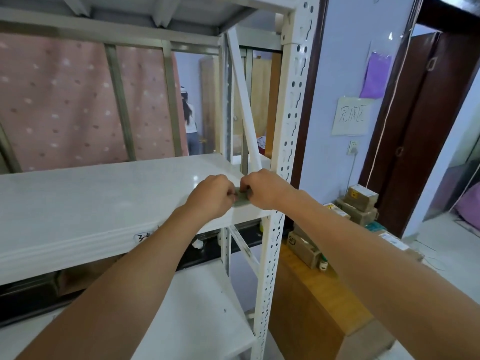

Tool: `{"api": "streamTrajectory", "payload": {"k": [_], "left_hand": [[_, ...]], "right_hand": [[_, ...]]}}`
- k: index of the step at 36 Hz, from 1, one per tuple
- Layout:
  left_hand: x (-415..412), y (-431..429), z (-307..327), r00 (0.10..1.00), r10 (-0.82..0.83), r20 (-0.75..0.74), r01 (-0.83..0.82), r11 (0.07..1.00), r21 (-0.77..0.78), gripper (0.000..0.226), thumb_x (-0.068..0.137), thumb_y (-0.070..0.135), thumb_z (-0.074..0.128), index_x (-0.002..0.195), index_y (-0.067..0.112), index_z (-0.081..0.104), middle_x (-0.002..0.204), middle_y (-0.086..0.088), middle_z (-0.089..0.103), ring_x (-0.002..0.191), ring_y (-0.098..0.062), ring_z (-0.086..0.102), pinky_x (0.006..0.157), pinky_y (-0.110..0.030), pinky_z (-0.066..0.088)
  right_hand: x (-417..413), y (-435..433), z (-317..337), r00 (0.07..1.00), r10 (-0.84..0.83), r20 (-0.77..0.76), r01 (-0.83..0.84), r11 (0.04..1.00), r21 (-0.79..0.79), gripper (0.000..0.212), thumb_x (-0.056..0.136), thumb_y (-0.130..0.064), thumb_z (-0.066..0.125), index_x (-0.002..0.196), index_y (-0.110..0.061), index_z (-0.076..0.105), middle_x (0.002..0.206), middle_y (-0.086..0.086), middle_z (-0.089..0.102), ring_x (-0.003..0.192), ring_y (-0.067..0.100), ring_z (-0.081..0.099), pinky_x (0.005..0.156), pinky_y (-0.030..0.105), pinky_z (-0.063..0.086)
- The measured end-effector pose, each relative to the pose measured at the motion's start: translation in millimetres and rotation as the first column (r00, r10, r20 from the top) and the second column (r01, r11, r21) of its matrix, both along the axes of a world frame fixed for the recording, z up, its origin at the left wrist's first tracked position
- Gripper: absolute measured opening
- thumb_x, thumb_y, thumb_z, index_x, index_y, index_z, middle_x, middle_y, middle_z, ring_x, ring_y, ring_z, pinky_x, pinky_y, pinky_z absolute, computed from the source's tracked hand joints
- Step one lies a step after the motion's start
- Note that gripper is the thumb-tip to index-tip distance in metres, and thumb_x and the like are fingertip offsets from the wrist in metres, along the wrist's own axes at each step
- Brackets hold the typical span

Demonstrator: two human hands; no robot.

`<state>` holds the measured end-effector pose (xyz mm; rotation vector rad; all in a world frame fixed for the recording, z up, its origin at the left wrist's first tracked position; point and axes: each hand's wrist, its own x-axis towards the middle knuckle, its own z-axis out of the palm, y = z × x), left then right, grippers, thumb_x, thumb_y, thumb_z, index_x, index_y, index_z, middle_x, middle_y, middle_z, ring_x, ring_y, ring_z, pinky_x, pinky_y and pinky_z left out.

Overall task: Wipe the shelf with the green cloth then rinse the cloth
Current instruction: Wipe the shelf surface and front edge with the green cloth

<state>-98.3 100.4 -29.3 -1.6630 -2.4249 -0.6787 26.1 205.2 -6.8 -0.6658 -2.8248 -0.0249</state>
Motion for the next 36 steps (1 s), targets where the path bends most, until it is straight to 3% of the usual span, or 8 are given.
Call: {"api": "streamTrajectory", "payload": {"k": [6,11,16,19,22,27,30,36], "left_hand": [[-3.1,6.0,-1.7,0.998,0.061,0.000,-0.061,0.998,0.001,0.012,0.091,0.024,0.066,0.093,0.020,0.077,0.090,-0.004,0.068,0.080,-0.025,0.061,0.066,-0.030,0.045],[-12.4,10.7,-1.3,0.995,0.096,0.001,-0.096,0.995,0.004,0.013,0.089,0.026,0.069,0.097,0.020,0.078,0.096,-0.003,0.071,0.086,-0.025,0.064,0.078,-0.037,0.054],[-23.0,20.8,2.1,0.986,0.168,-0.013,-0.169,0.985,-0.019,0.009,0.088,0.024,0.069,0.087,0.018,0.076,0.092,-0.005,0.069,0.085,-0.027,0.063,0.079,-0.042,0.055],[-29.1,28.1,3.7,0.977,0.214,-0.014,-0.215,0.976,-0.021,0.011,0.089,0.021,0.066,0.081,0.017,0.072,0.089,-0.006,0.068,0.084,-0.028,0.062,0.077,-0.042,0.054],[-37.8,35.9,3.9,0.968,0.251,-0.004,-0.251,0.968,-0.010,0.011,0.087,0.018,0.066,0.081,0.016,0.074,0.089,-0.007,0.069,0.083,-0.029,0.063,0.080,-0.045,0.055],[-48.1,47.3,6.0,0.959,0.284,0.009,-0.284,0.959,0.005,0.012,0.085,0.014,0.066,0.078,0.016,0.075,0.089,-0.008,0.070,0.084,-0.029,0.063,0.082,-0.044,0.054],[-55.7,53.3,6.2,0.957,0.291,0.010,-0.291,0.957,0.016,0.017,0.085,0.010,0.064,0.074,0.020,0.071,0.089,-0.008,0.071,0.086,-0.030,0.063,0.082,-0.043,0.054],[-75.4,69.3,9.0,0.950,0.310,0.030,-0.311,0.950,0.014,0.020,0.085,0.006,0.062,0.076,0.020,0.074,0.088,-0.007,0.072,0.086,-0.028,0.064,0.080,-0.036,0.053]], "right_hand": [[-9.3,10.1,-0.9,1.000,0.011,0.002,-0.011,0.999,-0.032,0.031,0.092,-0.008,0.056,0.111,-0.024,0.075,0.109,0.004,0.071,0.096,0.026,0.066,0.089,0.038,0.057],[-25.4,19.0,0.1,1.000,0.028,-0.004,-0.028,0.998,-0.056,0.034,0.090,-0.009,0.056,0.108,-0.028,0.077,0.109,0.004,0.071,0.094,0.028,0.067,0.080,0.036,0.057],[-42.1,26.1,-1.3,0.998,0.059,-0.022,-0.060,0.996,-0.065,0.025,0.090,-0.011,0.057,0.101,-0.016,0.079,0.095,0.009,0.069,0.083,0.028,0.064,0.076,0.034,0.055],[-53.4,28.9,-3.0,0.999,0.040,-0.033,-0.042,0.997,-0.072,0.016,0.090,-0.020,0.060,0.086,-0.007,0.068,0.076,0.005,0.053,0.074,0.027,0.057,0.070,0.033,0.051],[-67.4,35.0,-7.3,0.997,0.029,-0.071,-0.037,0.994,-0.106,0.025,0.091,-0.020,0.059,0.071,-0.012,0.047,0.075,0.005,0.047,0.074,0.027,0.052,0.067,0.033,0.043],[-91.4,47.7,-6.7,0.992,0.026,-0.126,-0.045,0.988,-0.146,0.012,0.093,-0.018,0.061,0.097,-0.009,0.067,0.094,0.013,0.062,0.079,0.028,0.055,0.073,0.033,0.049],[-104.5,53.8,-8.7,0.989,-0.001,-0.146,-0.026,0.983,-0.181,0.014,0.093,-0.014,0.061,0.104,-0.008,0.069,0.102,0.013,0.066,0.093,0.030,0.064,0.077,0.034,0.051],[-129.6,69.1,-8.6,0.985,-0.053,-0.165,0.014,0.973,-0.232,0.020,0.093,-0.008,0.059,0.110,-0.006,0.069,0.111,0.016,0.067,0.105,0.034,0.065,0.078,0.033,0.047]]}}
